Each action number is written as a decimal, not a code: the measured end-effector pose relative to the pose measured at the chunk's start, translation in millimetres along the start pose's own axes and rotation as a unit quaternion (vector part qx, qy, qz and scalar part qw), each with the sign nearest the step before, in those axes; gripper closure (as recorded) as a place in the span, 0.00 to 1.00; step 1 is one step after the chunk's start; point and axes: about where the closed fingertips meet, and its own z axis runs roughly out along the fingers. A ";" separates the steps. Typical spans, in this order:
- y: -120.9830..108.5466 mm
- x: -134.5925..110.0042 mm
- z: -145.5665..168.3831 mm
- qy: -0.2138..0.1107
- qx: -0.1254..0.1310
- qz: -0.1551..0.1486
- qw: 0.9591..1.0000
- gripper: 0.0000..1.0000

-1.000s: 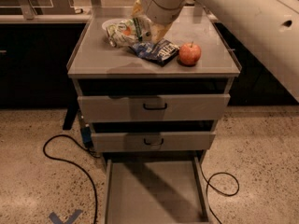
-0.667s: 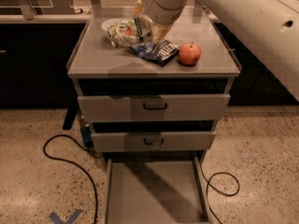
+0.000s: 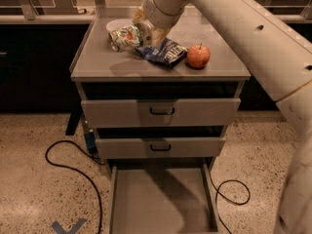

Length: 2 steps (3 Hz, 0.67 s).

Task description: Pick 7up can from bottom drawer and place on counter

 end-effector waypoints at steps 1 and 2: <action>-10.3 -12.1 48.3 -0.048 0.015 -0.012 0.999 1.00; -8.1 -35.3 82.4 -0.093 0.010 -0.023 0.995 1.00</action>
Offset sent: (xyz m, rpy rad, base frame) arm 0.0292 0.0851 -0.0950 0.0909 0.1521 0.2398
